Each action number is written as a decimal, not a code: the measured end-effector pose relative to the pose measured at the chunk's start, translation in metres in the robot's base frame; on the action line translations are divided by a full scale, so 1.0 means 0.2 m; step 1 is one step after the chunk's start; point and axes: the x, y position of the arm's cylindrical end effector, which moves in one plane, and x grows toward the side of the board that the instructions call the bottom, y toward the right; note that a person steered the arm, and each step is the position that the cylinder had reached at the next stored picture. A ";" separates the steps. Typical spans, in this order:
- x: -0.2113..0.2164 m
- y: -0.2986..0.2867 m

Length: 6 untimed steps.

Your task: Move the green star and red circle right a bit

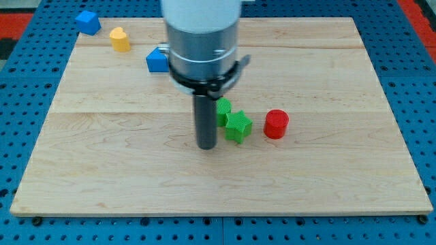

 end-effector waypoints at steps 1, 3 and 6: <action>-0.12 -0.14; -0.11 -0.25; 0.09 0.51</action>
